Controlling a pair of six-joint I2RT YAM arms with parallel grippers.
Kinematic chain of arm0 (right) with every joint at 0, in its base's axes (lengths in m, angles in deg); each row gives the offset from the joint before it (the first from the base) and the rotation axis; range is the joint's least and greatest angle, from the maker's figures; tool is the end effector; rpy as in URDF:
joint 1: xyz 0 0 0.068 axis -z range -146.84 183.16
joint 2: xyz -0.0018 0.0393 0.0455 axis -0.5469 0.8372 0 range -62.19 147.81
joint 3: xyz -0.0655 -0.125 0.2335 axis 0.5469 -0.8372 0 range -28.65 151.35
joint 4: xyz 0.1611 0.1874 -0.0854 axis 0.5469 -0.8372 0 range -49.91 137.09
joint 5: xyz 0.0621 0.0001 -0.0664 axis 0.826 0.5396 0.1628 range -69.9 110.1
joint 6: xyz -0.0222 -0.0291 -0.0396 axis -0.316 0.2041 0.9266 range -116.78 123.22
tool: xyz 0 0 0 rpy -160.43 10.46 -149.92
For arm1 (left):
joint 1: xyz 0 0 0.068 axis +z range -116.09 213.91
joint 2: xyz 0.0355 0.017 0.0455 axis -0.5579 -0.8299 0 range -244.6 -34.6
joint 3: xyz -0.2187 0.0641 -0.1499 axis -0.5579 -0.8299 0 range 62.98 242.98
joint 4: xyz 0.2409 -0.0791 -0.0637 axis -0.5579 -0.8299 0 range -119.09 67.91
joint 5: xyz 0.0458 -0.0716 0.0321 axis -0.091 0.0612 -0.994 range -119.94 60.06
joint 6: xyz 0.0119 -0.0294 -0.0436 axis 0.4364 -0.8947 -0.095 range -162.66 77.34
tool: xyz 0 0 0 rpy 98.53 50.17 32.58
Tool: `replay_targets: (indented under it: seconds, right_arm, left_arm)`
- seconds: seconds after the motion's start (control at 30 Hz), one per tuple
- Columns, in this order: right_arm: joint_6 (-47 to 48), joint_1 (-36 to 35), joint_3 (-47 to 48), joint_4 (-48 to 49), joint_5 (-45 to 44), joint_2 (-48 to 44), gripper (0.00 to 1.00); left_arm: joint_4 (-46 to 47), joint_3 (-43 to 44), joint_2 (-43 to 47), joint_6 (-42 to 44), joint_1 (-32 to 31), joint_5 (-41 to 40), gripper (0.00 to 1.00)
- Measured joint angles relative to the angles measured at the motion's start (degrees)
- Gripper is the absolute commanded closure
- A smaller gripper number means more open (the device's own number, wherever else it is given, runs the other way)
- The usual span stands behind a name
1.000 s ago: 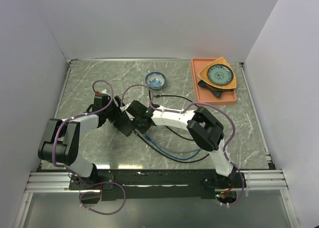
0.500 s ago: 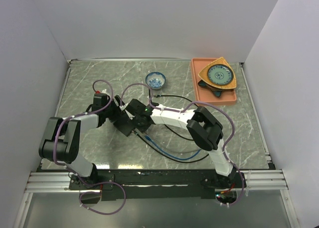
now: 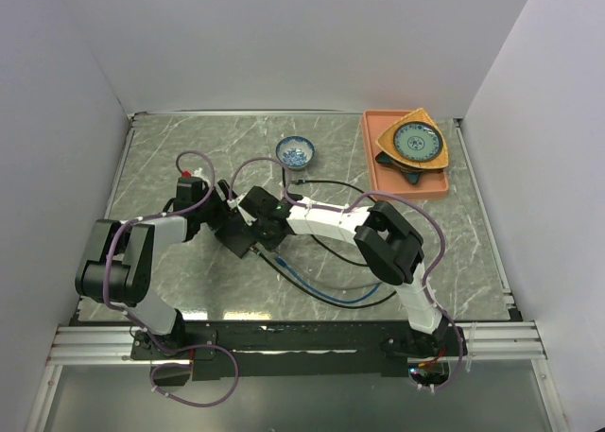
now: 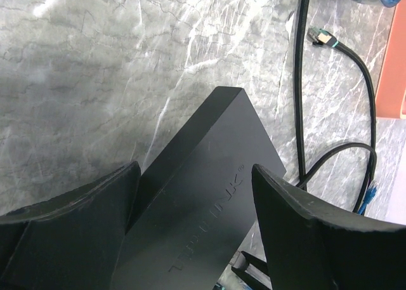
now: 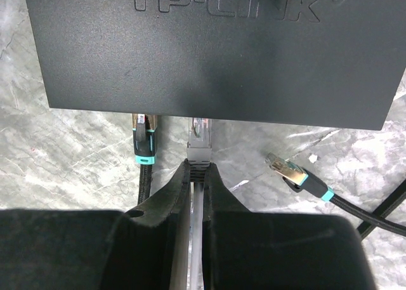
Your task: Insert the plug into the switch port
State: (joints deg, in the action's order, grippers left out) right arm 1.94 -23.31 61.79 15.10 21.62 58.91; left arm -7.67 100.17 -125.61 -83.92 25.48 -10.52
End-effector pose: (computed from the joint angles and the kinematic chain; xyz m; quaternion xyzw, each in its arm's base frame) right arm 0.2468 0.3740 0.1689 -0.4528 0.8596 0.1254 0.2008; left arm 0.2958 -0.0558 0.1468 -0.1826 0.8752 -0.3153 0.3181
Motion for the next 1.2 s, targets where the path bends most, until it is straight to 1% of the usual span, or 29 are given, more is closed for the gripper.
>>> replay_targets:
  seconds: [0.2, 0.3, 0.43, 0.6, 0.83, 1.2]
  right_arm:
    - [0.3, 0.3, -0.1, 0.6, 1.0, 0.0, 1.0]
    - [0.7, 0.5, -0.1, 1.0, 1.6, 0.0, 1.0]
    - [1.4, 0.6, -0.2, 1.1, 1.8, 0.2, 1.0]
    - [2.0, 0.9, -0.2, 1.3, 3.0, 0.5, 1.0]
    - [0.8, 1.8, -1.6, 2.8, 5.5, 0.3, 1.0]
    - [-0.3, 2.0, -2.0, 3.3, 5.6, 0.0, 1.0]
  left_arm:
    - [1.5, -0.4, -0.3, 0.1, 0.3, 0.5, 0.15]
    - [2.1, -0.4, -0.5, 0.3, 0.5, 1.0, 0.19]
    - [2.3, -0.4, -0.8, 0.9, 0.5, 1.3, 0.28]
    - [2.9, -0.4, -1.3, 1.6, 0.4, 2.1, 0.34]
    - [3.6, -0.4, -1.9, 3.1, 0.3, 3.8, 0.35]
    - [4.8, -0.4, -2.6, 3.8, 0.3, 4.7, 0.37]
